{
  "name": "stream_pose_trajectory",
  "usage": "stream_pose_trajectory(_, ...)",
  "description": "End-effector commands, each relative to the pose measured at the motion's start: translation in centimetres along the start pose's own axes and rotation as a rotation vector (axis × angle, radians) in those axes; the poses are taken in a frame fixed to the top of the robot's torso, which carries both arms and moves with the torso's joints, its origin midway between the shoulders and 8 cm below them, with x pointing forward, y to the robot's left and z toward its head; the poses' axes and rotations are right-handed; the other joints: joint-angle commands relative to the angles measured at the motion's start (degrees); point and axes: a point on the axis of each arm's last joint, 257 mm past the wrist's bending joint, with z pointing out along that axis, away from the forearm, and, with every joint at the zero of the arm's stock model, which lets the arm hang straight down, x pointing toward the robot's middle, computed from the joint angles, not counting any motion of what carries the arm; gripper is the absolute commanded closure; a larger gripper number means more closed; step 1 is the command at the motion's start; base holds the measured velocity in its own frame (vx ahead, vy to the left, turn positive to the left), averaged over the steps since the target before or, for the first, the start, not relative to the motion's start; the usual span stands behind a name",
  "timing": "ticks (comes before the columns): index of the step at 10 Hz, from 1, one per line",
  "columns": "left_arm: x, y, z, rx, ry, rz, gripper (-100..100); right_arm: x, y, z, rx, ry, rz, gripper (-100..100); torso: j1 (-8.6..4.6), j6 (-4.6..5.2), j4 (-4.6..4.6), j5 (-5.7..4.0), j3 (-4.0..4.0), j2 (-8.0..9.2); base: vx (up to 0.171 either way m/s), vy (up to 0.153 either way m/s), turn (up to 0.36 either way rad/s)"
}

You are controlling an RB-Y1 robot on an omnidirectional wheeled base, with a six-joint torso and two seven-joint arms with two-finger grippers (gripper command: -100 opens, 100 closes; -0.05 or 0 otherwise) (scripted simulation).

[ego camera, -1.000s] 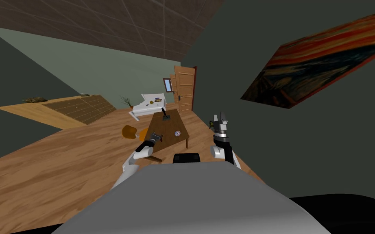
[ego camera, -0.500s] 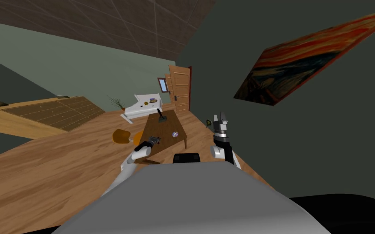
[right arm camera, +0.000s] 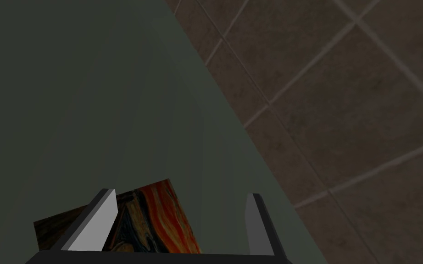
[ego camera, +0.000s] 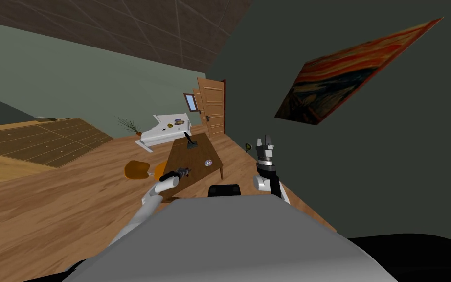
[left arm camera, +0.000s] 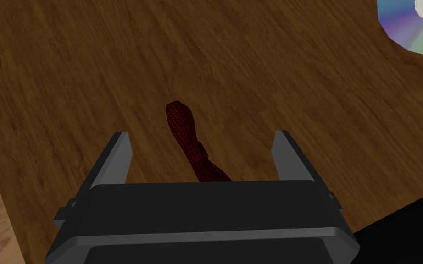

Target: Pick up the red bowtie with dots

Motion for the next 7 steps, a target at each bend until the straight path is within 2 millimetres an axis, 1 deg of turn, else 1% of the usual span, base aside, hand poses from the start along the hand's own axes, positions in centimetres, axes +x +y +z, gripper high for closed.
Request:
stream_pose_trajectory(1, -1.6, -0.6, 0.4, -0.010, -0.063, -0.072, -100, 0.0, 0.0, 0.0, 0.000, 0.000, 0.000, 0, 0.00, 0.00, 0.00, 0.00, 0.00, 0.00, 0.003, -0.007, -0.145)
stream_pose_trajectory(2, -2.9, -0.8, 0.5, -0.007, -0.087, -0.093, -100, 0.0, 0.0, 0.0, 0.000, 0.000, 0.000, 0, 0.00, 0.03, 0.00, 0.00, -0.01, -0.02, 0.004, -0.003, -0.086)
stream_pose_trajectory(3, -3.9, -1.4, 0.6, -0.011, -0.133, -0.146, -100, 0.0, 0.0, 0.0, 0.000, 0.000, 0.000, 0, 0.00, -0.02, 0.00, 0.00, 0.00, 0.00, 0.004, -0.008, -0.161)
stream_pose_trajectory(4, -4.9, -1.5, 0.7, -0.007, -0.152, -0.165, -100, 0.0, 0.0, 0.0, 0.000, 0.000, 0.000, 0, -0.01, 0.03, 0.00, 0.00, 0.00, -0.01, 0.004, -0.004, -0.089)
stream_pose_trajectory(5, -6.1, -2.2, 0.7, -0.008, -0.200, -0.221, -100, 0.0, 0.0, 0.0, 0.000, 0.000, 0.000, 0, 0.00, -0.01, 0.00, 0.00, 0.00, 0.00, 0.005, -0.008, -0.145)
stream_pose_trajectory(6, -6.8, -2.3, 0.7, -0.004, -0.214, -0.236, -100, 0.0, 0.0, 0.0, 0.000, 0.000, 0.000, 0, 0.00, 0.02, 0.00, 0.00, -0.01, -0.01, 0.004, -0.003, -0.093)
stream_pose_trajectory(7, -8.5, -3.0, 0.5, 0.000, -0.270, -0.292, -100, 0.0, 0.0, 0.0, 0.000, 0.000, 0.000, 0, 0.00, -0.01, 0.00, 0.00, 0.00, 0.00, 0.005, -0.008, -0.136)
